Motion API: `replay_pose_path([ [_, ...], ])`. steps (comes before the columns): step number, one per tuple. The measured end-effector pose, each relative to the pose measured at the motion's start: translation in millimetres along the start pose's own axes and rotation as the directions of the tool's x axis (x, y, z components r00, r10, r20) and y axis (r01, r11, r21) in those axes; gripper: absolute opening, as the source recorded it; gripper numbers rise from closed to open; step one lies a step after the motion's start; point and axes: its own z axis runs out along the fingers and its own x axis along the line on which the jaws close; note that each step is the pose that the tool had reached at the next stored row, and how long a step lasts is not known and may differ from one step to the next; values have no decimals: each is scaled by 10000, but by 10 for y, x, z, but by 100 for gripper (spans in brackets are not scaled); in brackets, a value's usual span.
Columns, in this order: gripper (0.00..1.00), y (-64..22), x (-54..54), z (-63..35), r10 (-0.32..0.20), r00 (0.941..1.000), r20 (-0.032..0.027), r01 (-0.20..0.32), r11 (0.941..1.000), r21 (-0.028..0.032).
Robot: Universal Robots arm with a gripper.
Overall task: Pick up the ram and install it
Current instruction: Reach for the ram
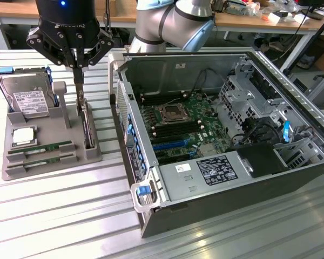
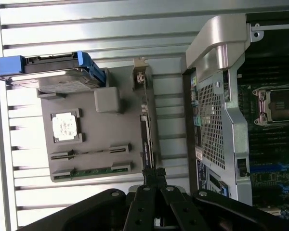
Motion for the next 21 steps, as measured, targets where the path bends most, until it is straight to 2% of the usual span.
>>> replay_pose_path([
  [21,10,-8,108,-3,0,10000,-1,0,10000,0],
])
